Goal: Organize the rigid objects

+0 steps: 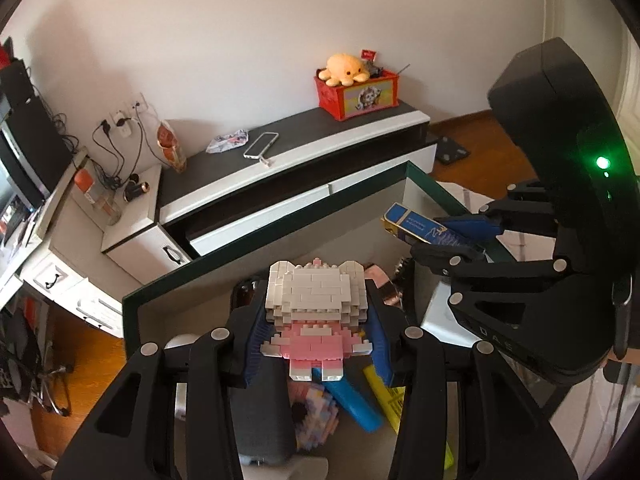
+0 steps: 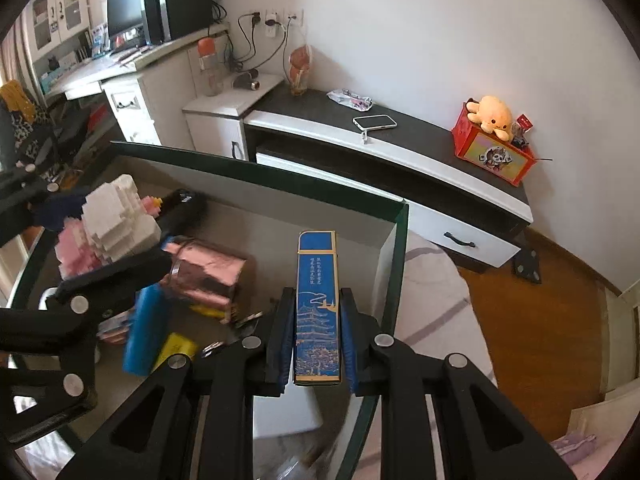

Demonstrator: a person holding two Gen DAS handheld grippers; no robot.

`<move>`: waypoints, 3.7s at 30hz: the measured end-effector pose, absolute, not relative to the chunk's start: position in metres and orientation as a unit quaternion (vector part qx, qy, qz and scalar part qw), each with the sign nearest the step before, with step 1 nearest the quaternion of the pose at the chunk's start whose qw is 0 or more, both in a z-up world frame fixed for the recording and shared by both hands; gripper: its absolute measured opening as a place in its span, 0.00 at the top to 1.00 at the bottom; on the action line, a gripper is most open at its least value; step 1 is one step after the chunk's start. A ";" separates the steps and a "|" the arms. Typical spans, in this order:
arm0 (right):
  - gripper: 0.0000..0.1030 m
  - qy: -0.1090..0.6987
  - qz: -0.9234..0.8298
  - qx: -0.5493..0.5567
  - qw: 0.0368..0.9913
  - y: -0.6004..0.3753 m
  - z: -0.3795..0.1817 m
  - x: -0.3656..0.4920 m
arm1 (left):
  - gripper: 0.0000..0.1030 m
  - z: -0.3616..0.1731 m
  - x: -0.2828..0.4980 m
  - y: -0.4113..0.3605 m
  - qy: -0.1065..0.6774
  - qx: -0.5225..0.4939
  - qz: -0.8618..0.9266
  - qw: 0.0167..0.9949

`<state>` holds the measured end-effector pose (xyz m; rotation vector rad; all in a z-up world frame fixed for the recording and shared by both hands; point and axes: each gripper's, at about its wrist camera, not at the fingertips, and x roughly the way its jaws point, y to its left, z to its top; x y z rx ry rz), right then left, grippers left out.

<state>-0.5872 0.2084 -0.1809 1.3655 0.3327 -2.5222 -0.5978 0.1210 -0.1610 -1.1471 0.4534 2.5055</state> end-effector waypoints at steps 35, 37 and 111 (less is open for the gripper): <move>0.64 0.134 -0.887 0.428 0.111 0.236 -0.159 -0.567 | 0.57 -0.191 -0.646 0.175 0.117 -0.463 0.867 0.141; 0.64 0.136 -0.886 0.428 0.114 0.232 -0.161 -0.566 | 0.57 -0.194 -0.647 0.172 0.126 -0.466 0.866 0.131; 0.00 0.083 -0.929 0.348 0.099 0.175 -0.109 -0.454 | 0.00 -0.122 -0.480 0.039 0.025 -0.357 0.933 0.039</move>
